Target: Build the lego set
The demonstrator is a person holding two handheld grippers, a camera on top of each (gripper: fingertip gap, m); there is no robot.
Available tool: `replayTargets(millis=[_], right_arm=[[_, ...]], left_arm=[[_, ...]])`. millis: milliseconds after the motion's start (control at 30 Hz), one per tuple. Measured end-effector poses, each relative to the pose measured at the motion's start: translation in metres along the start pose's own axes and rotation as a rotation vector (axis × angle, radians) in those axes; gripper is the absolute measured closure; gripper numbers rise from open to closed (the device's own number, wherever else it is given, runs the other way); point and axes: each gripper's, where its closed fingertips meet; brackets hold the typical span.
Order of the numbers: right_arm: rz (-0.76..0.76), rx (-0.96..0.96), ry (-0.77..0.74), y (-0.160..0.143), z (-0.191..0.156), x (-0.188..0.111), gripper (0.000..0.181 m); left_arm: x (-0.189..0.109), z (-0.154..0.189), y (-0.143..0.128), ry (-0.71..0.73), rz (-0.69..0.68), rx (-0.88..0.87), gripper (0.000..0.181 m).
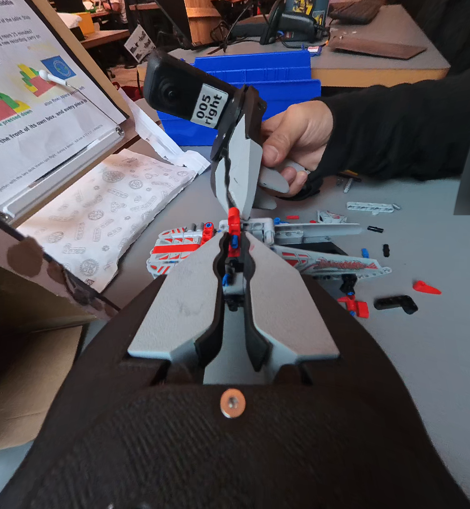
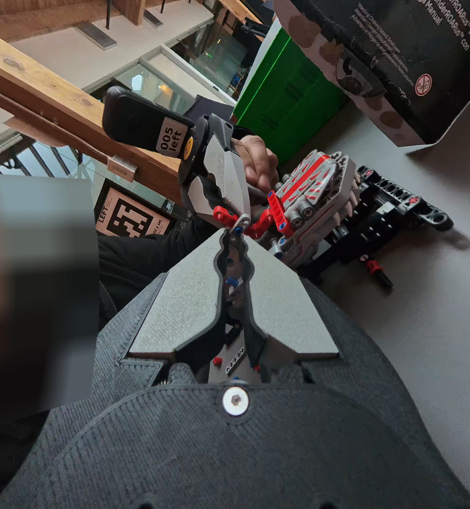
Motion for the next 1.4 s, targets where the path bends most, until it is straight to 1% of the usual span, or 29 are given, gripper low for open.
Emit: replayTargets(millis=[67, 133, 200, 300, 333, 367, 467, 533, 600, 667, 967, 1233, 1267, 1333, 1367, 1400], right_arm=[[0.030, -0.010, -0.026, 0.005, 0.004, -0.006, 0.181], [0.077, -0.016, -0.047, 0.013, 0.006, -0.018, 0.181], [0.100, -0.018, -0.065, 0.017, 0.006, -0.021, 0.181], [0.089, -0.029, -0.075, 0.016, 0.004, -0.012, 0.181], [0.082, -0.028, -0.074, 0.015, 0.003, -0.009, 0.173], [0.074, -0.019, -0.065, 0.013, 0.002, -0.006, 0.169], [0.081, -0.003, -0.067, 0.012, 0.006, -0.001, 0.166], [0.067, 0.022, -0.034, 0.010, 0.005, 0.002, 0.162], [0.054, 0.041, 0.012, 0.007, 0.002, 0.004, 0.167], [0.055, 0.044, 0.023, 0.007, 0.002, 0.005, 0.172], [0.072, 0.057, 0.065, 0.008, 0.000, 0.001, 0.176], [0.087, 0.054, 0.040, 0.009, 0.003, 0.000, 0.177], [0.105, 0.058, 0.039, 0.011, 0.004, -0.003, 0.177], [0.170, 0.070, 0.042, 0.022, 0.006, -0.020, 0.177], [0.187, 0.070, 0.047, 0.025, 0.006, -0.027, 0.177], [0.177, 0.068, 0.049, 0.024, 0.004, -0.030, 0.177]], left_arm=[[-0.005, -0.006, -0.003, 0.012, -0.008, -0.024, 0.175], [-0.016, -0.019, -0.011, 0.069, -0.026, -0.033, 0.176], [-0.020, -0.022, -0.011, 0.063, 0.002, -0.068, 0.175], [-0.013, -0.017, -0.007, 0.053, 0.013, -0.049, 0.175], [-0.011, -0.014, -0.005, 0.050, 0.013, -0.038, 0.175], [-0.008, -0.012, -0.004, 0.042, 0.016, -0.029, 0.175], [-0.003, -0.005, -0.001, 0.028, 0.029, 0.001, 0.175], [-0.001, -0.004, 0.001, 0.030, 0.031, 0.008, 0.175], [0.000, -0.004, 0.001, 0.034, 0.028, 0.009, 0.175], [-0.001, -0.004, 0.001, 0.034, 0.032, 0.000, 0.175], [0.001, -0.006, 0.003, 0.041, 0.042, -0.030, 0.175], [0.000, -0.007, 0.000, 0.023, 0.053, -0.094, 0.175], [-0.004, -0.010, 0.001, 0.026, 0.070, -0.128, 0.175], [-0.024, -0.027, 0.005, 0.064, 0.150, -0.230, 0.175], [-0.031, -0.032, 0.004, 0.074, 0.161, -0.234, 0.175], [-0.034, -0.032, 0.000, 0.082, 0.136, -0.202, 0.175]])
Point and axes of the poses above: each gripper's, where its closed fingertips meet, x out along the fingers, y out of its top, z = x × y across the jaws, and after that the axes turned 15 degrees about x, right-handed
